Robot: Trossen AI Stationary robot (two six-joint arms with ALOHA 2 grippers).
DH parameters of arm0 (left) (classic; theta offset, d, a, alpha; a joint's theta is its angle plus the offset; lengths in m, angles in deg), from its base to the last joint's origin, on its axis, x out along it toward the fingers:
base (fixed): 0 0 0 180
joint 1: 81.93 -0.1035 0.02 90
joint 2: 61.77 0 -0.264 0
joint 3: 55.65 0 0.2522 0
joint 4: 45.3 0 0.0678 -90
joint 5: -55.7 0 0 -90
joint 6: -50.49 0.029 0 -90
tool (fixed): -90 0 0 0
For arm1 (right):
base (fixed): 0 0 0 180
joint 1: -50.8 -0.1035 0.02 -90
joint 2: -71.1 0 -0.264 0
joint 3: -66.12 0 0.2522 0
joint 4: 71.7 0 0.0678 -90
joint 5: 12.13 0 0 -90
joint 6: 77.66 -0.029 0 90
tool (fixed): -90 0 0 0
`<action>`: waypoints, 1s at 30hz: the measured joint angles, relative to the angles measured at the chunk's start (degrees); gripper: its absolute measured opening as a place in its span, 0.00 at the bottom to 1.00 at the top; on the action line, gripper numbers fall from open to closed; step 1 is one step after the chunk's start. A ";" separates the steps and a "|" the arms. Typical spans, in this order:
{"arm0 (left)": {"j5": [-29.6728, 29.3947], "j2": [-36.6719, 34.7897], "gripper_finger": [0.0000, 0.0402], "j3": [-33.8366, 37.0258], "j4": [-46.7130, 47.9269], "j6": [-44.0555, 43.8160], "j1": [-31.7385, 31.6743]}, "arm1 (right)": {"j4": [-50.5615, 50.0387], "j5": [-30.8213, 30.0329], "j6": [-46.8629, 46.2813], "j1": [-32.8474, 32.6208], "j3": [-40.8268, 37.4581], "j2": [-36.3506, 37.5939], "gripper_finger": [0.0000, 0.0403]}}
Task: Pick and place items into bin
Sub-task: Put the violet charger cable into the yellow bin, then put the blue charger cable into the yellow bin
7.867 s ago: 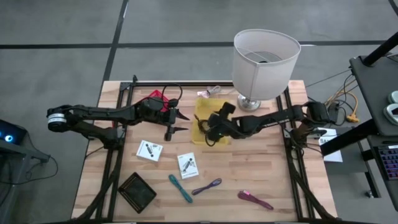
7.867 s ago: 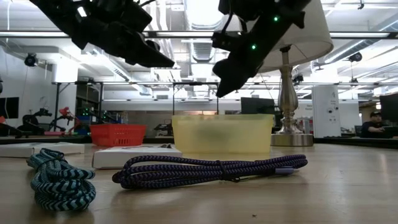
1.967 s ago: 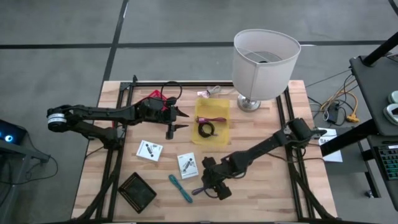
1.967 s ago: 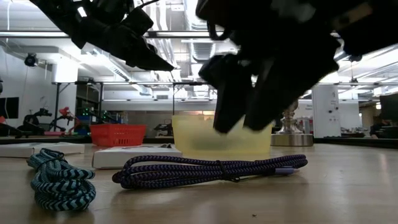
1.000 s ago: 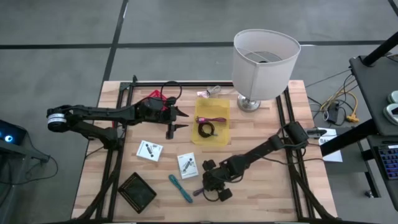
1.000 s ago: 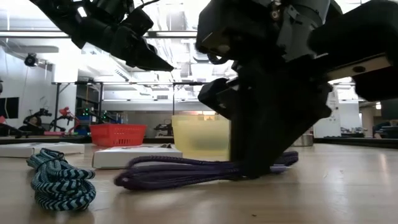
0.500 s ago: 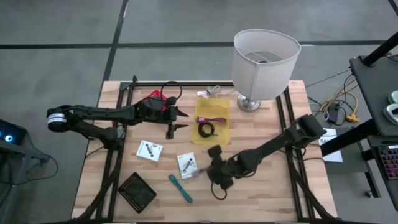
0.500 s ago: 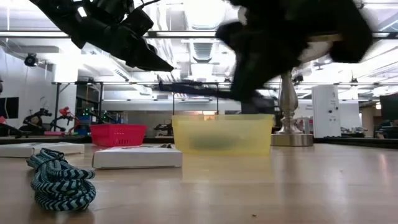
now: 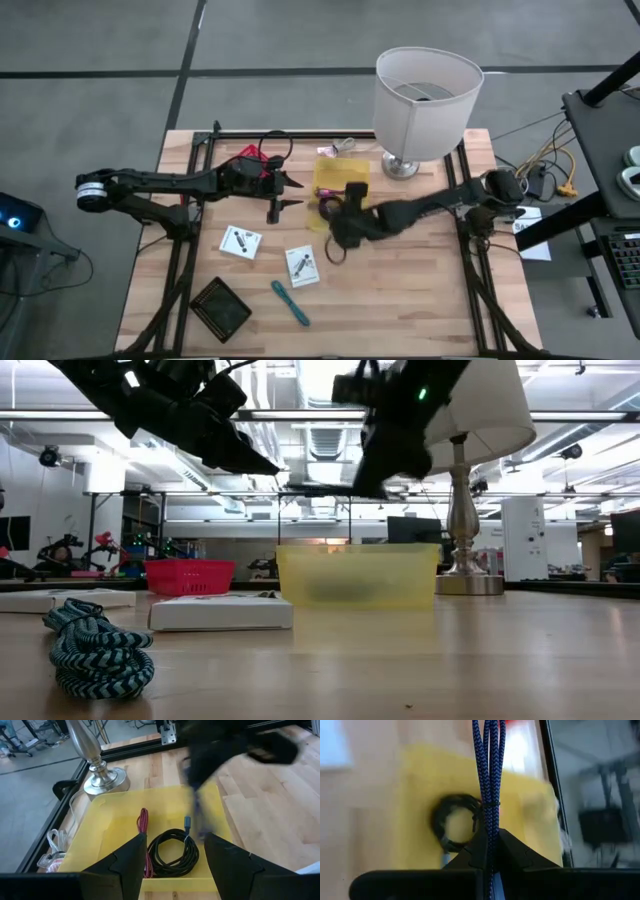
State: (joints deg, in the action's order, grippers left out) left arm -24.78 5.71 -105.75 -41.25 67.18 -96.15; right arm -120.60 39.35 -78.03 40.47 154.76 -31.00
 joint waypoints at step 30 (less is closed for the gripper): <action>0.04 0.00 0.46 0.12 4.49 -5.91 0.04 | 35.17 8.61 5.21 -9.41 -14.35 11.62 0.40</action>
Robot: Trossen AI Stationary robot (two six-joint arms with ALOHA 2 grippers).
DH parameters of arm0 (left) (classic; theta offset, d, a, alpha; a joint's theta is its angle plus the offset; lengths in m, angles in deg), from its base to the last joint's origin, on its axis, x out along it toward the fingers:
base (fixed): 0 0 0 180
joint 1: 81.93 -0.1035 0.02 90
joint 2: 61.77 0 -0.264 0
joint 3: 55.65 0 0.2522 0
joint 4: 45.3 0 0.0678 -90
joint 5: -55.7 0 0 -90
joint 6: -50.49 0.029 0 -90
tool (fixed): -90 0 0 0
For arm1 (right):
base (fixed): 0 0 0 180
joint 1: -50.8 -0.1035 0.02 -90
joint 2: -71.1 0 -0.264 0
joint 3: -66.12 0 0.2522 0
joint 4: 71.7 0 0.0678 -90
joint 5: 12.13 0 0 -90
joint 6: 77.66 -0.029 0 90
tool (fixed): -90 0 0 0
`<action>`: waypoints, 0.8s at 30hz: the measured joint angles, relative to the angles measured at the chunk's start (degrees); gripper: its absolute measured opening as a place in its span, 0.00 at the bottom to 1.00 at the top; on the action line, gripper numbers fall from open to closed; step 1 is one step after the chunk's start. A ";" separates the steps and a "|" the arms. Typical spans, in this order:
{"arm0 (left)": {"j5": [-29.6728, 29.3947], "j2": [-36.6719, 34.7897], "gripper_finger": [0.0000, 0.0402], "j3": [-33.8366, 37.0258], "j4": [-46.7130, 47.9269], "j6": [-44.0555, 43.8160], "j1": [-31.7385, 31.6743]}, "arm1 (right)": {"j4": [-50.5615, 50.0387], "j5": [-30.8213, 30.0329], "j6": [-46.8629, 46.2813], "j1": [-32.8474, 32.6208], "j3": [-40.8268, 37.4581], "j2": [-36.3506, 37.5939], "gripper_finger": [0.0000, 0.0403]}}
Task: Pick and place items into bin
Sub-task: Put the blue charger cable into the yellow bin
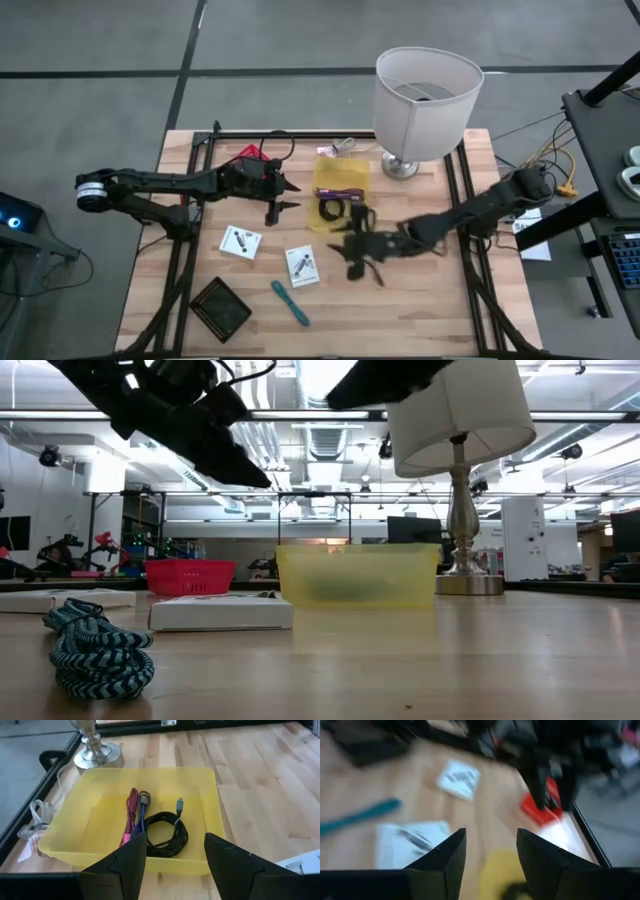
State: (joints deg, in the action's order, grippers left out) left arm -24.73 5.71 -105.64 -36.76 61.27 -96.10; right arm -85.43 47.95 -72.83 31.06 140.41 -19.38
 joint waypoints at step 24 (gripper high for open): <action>5.52 0.00 0.46 -1.17 -6.24 6.42 17.15 | 56.30 3.25 25.09 -5.76 -35.50 12.78 0.35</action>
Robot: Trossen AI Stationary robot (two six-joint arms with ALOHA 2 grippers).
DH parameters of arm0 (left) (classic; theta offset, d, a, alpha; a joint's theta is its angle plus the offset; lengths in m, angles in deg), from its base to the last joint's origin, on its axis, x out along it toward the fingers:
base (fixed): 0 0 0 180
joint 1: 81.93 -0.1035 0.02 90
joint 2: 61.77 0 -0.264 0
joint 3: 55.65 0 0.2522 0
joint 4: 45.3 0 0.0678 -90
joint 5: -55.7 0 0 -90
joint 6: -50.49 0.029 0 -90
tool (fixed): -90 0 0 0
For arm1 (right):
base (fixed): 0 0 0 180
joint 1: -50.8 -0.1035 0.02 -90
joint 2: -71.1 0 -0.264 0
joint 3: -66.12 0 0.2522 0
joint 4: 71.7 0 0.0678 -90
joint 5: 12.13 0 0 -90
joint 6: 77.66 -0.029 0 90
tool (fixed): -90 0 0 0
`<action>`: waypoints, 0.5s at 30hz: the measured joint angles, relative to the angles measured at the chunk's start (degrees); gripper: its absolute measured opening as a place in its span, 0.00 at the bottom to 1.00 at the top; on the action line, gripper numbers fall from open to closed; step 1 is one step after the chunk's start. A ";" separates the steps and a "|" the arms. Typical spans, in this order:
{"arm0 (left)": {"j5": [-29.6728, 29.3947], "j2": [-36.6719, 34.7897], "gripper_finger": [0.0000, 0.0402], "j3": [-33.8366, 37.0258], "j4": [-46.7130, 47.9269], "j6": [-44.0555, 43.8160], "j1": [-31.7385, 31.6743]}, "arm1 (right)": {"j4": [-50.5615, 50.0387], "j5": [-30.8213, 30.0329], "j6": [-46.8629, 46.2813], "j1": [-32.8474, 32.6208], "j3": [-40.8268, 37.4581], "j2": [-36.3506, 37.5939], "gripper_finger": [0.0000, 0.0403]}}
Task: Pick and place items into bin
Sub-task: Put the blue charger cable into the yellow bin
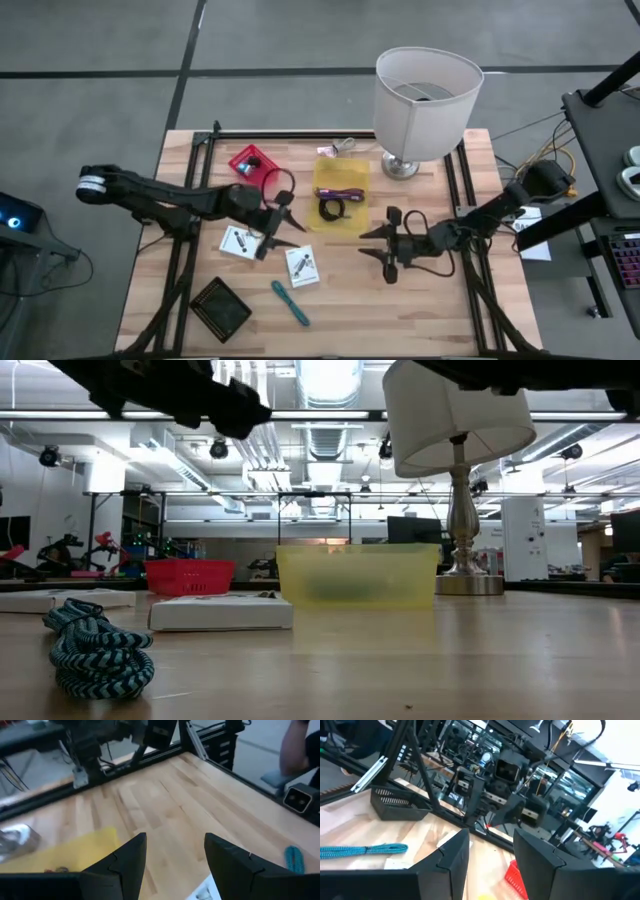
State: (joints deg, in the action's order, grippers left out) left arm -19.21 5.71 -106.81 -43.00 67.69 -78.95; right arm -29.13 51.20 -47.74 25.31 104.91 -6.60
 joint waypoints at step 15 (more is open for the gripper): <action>-10.07 1.55 0.46 -1.15 6.13 -0.69 9.98 | -0.49 -11.47 1.22 0.07 -1.60 0.44 0.35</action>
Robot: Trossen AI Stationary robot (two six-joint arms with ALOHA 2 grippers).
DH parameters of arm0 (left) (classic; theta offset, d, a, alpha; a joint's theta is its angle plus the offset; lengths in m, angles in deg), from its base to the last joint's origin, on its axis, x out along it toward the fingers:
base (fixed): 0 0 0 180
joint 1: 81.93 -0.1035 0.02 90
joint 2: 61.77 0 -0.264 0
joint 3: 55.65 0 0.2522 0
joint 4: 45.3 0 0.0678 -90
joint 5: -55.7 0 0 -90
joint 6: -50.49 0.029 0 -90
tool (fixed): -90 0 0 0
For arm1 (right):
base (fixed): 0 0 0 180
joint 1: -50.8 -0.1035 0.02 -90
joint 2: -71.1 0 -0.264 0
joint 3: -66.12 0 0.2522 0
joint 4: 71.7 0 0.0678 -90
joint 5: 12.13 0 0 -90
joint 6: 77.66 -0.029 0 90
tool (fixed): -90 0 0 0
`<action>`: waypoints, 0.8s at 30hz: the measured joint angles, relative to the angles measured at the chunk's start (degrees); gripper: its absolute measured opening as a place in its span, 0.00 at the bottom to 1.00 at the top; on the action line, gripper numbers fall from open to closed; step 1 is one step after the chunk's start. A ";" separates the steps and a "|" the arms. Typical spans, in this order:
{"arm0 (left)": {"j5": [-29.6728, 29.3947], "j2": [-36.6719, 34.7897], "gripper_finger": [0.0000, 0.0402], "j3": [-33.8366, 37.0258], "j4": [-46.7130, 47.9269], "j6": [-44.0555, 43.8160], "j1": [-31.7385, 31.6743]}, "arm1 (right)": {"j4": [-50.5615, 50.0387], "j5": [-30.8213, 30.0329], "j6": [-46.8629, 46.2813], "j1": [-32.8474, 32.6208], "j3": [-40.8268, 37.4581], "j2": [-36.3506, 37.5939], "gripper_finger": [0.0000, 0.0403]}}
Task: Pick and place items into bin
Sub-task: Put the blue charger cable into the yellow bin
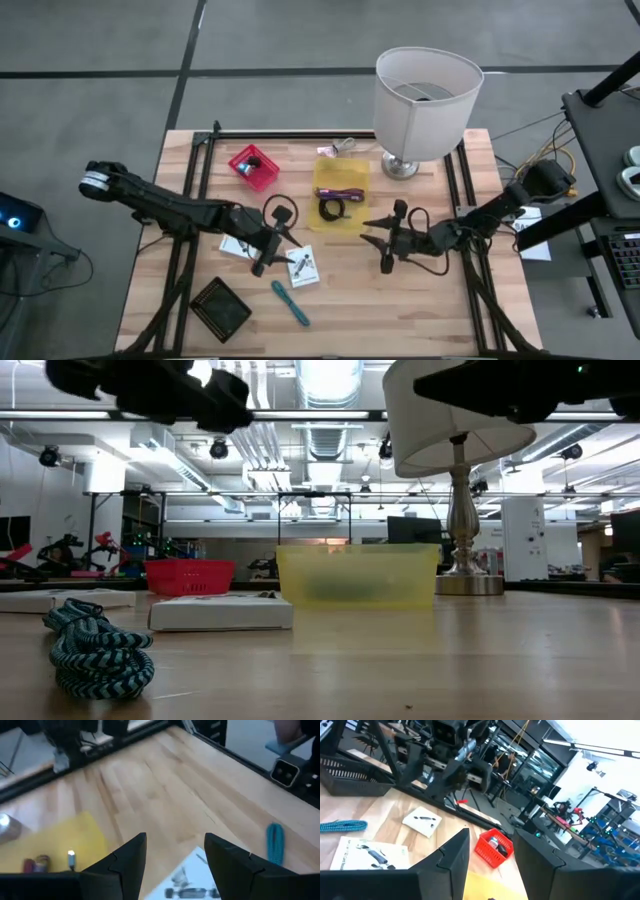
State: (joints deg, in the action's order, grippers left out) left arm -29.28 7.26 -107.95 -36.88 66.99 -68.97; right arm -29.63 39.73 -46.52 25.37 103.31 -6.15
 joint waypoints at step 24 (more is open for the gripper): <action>3.09 18.48 0.46 -3.50 11.96 -21.60 10.06 | -3.39 -1.09 -4.15 1.50 -1.21 -0.06 0.33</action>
State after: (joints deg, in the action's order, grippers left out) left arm -26.19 25.74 -111.46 -24.92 45.40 -58.91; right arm -33.01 38.64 -50.67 26.87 102.10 -6.22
